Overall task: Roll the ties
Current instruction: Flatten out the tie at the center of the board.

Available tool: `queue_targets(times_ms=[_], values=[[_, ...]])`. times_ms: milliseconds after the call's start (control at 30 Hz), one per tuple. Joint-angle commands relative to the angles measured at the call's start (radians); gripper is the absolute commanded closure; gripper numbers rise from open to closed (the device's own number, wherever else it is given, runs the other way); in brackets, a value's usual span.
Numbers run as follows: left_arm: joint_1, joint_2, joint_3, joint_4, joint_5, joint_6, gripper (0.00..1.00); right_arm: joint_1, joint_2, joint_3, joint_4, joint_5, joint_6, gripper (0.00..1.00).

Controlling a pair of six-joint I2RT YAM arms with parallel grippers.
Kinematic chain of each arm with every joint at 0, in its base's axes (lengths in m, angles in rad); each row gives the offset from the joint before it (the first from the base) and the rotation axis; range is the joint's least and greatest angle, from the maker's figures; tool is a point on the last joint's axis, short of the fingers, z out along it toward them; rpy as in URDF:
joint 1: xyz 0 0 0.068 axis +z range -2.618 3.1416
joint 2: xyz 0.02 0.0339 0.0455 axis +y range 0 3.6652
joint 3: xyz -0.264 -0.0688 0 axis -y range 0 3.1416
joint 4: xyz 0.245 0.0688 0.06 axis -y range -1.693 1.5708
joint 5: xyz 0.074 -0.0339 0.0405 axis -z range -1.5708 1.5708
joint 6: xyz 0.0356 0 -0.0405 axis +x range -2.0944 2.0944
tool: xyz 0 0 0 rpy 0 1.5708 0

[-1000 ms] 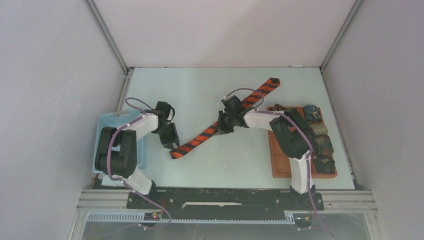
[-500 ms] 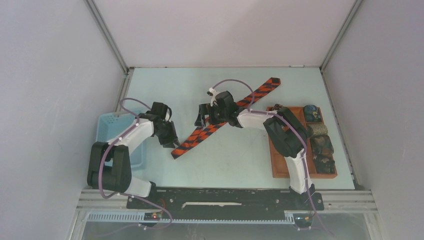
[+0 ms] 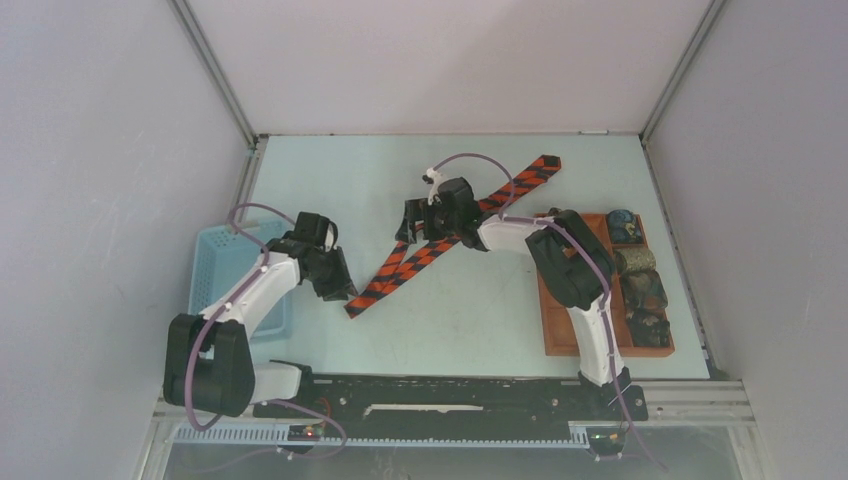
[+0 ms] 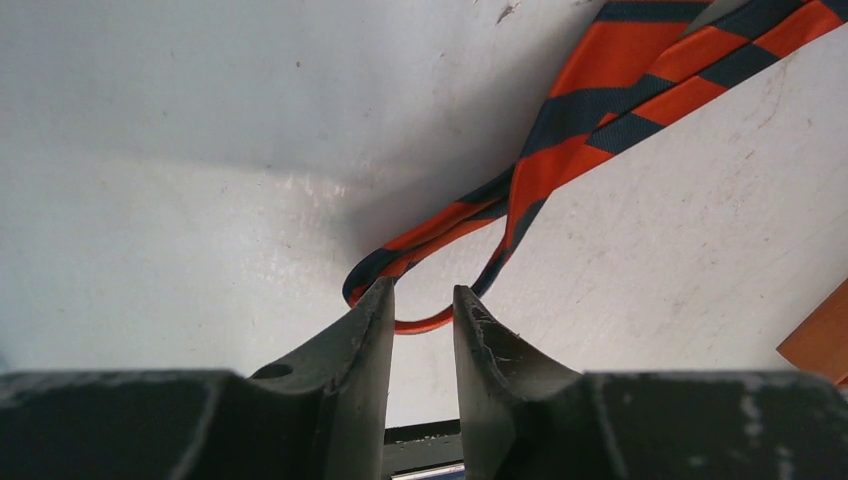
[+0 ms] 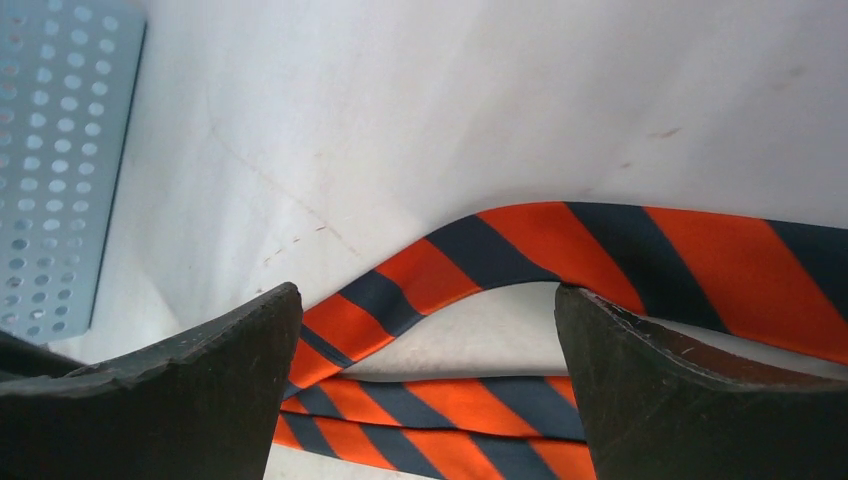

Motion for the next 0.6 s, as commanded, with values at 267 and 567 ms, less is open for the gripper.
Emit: queue_targets(times_ms=[267,567], values=[[-0.008,-0.113,-0.024,-0.013,-0.009,-0.013,0.67,0.046,-0.106,-0.013,0.080,0.082,-0.285,0.00],[-0.008,-0.138,-0.025,-0.028,-0.012,-0.014,0.69,0.021,0.022,0.163,-0.057,0.066,-0.248,0.00]])
